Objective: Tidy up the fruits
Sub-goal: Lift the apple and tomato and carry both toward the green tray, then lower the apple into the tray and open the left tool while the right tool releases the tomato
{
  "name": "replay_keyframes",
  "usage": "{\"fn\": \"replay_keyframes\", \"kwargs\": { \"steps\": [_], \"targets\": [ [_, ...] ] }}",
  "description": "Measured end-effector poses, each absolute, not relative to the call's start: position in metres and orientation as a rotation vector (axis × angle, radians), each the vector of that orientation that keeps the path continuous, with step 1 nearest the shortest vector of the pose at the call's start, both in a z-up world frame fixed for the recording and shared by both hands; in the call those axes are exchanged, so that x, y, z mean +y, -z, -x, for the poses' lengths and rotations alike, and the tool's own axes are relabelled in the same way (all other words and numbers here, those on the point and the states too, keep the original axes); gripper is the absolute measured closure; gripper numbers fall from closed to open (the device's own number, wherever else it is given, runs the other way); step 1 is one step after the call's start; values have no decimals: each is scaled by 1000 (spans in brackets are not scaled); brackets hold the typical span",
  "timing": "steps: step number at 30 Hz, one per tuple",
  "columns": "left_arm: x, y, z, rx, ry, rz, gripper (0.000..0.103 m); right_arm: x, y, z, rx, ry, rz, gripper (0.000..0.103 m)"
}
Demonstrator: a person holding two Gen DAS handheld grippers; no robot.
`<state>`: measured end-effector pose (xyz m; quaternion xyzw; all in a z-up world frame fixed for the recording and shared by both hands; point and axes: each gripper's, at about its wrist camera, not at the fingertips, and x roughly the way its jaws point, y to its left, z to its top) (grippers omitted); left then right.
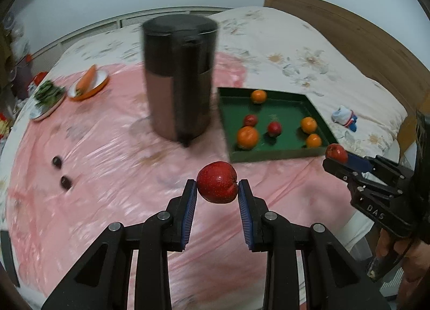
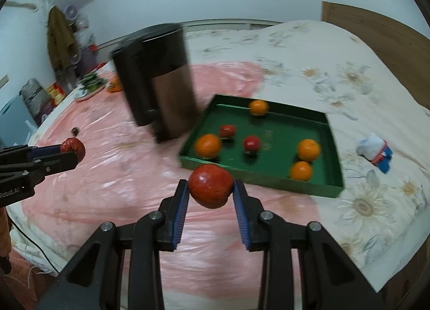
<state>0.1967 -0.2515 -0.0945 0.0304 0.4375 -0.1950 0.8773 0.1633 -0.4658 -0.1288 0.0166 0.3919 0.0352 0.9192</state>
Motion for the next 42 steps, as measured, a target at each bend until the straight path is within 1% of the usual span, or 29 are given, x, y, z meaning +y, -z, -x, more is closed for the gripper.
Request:
{"fn": "replay_keyframes", "kwargs": {
  "steps": [7,12,23,30,42],
  "targets": [
    [-306,87,-227,862,450,-103,76,-514,136,-186,800,-8,-44,44],
    [-339,93,-247,855,463,-118,76,-538,146,-200,805,16,-47,44],
    [-400,138,-285,914,462,-131,76,-568,174,-235,839,25,-70,44],
    [-416,168,-303,962,436,-135,76,-569,192,-253,858,18,-77,44],
    [-421,192,-313,992,414,-159,76,-565,213,-272,877,-2,-77,44]
  ]
}}
